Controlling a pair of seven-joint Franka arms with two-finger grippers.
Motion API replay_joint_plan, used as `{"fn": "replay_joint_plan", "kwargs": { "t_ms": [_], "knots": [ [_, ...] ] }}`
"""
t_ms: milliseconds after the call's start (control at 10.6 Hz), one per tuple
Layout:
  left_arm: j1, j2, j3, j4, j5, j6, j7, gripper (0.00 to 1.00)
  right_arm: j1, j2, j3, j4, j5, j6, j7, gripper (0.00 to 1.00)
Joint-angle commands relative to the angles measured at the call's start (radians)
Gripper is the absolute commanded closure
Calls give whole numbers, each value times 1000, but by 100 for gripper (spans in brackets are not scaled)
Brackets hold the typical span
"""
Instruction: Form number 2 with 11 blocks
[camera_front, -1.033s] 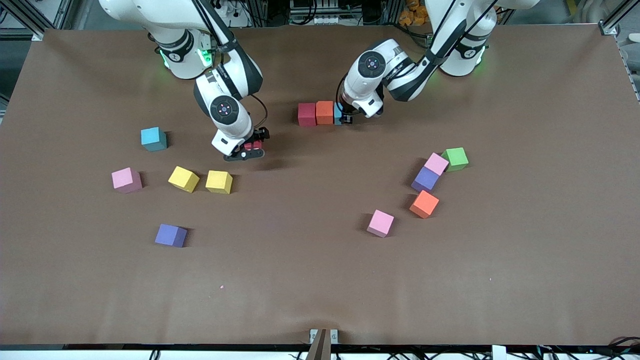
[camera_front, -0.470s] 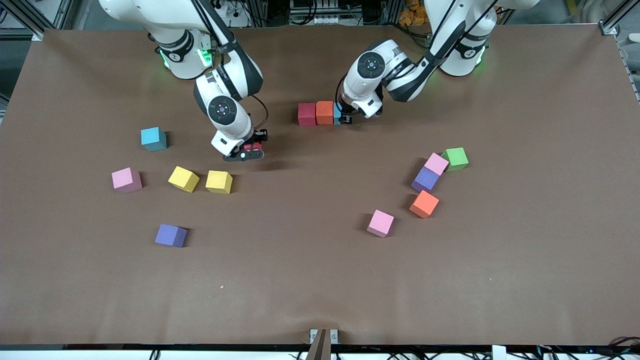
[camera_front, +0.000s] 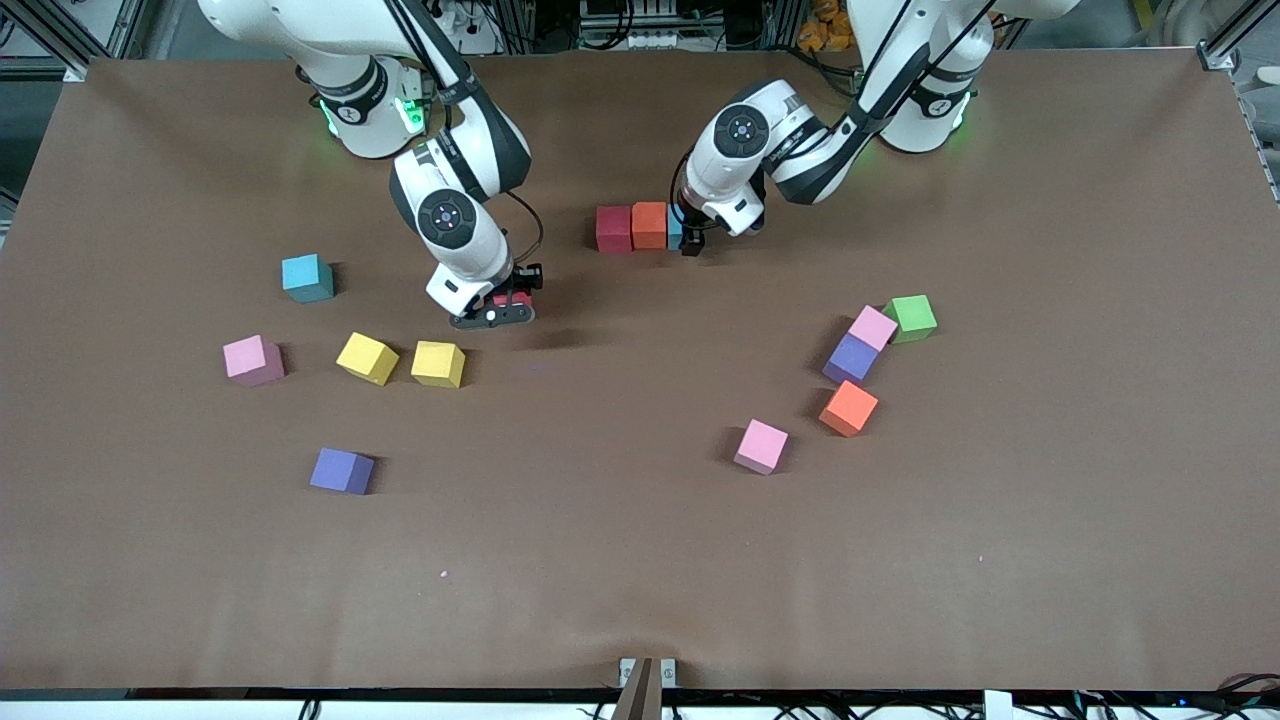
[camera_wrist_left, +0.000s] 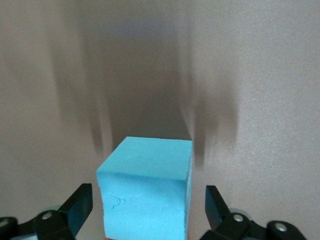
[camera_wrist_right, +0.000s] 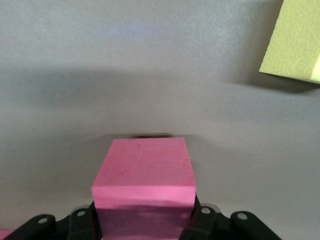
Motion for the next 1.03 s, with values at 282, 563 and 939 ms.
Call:
{"fn": "replay_joint_plan", "kwargs": {
  "t_ms": [282, 563, 939],
  "knots": [
    [50, -88, -54, 63, -2, -221, -5, 0, 36, 56, 8, 185, 45, -168, 79, 60],
    [145, -155, -74, 67, 4, -303, 143, 0, 60, 99, 10, 259, 80, -188, 95, 60],
    [224, -157, -2, 202, 18, -484, 424, 0, 122, 186, 8, 405, 184, -243, 150, 60]
  ]
}}
